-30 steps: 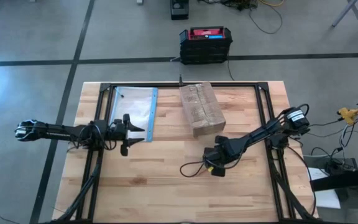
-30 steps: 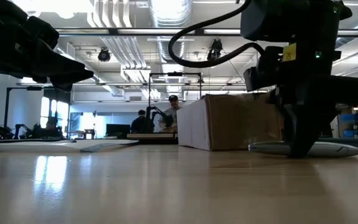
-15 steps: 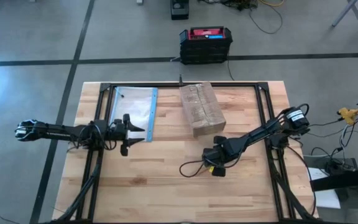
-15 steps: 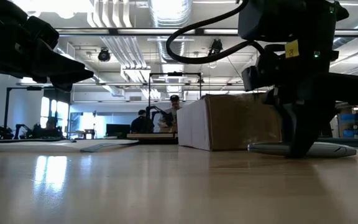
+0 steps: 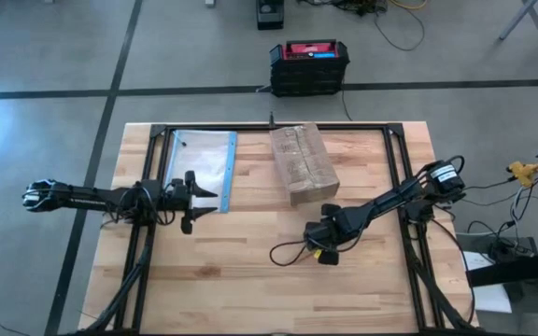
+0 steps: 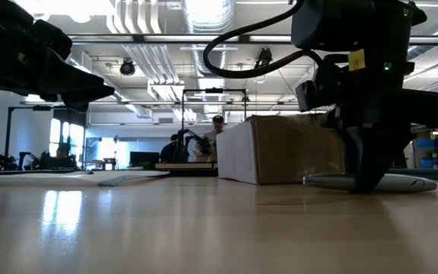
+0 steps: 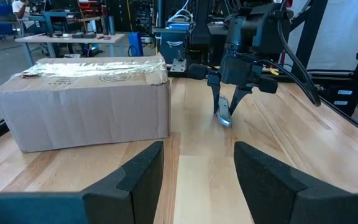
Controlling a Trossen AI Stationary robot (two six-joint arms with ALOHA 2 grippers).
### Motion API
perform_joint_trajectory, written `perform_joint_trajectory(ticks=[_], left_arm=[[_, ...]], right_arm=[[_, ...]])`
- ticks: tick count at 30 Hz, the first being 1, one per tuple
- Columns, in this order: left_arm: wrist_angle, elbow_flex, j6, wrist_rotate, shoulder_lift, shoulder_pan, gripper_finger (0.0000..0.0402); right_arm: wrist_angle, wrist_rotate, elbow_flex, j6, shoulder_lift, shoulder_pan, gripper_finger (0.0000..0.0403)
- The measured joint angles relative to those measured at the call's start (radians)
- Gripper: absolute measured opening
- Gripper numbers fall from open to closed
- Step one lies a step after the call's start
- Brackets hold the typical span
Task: Pack items into zip bag
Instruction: Open the brown box using the silver cutter blade
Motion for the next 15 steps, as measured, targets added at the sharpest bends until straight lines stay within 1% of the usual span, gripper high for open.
perform_joint_trajectory(ticks=[6, 12, 15], left_arm=[[0.000, 0.000, 0.000, 0.000, 0.000, 0.000, 0.0181], [0.000, 0.000, 0.000, 0.000, 0.000, 0.000, 0.0181], [0.000, 0.000, 0.000, 0.000, 0.000, 0.000, 0.0181]], right_arm=[[0.000, -0.001, 0.000, 0.000, -0.001, 0.000, 0.0113], [0.002, -0.002, 0.000, 0.010, -0.001, 0.000, 0.0160], [0.002, -0.001, 0.000, 0.013, 0.000, 0.000, 0.0174]])
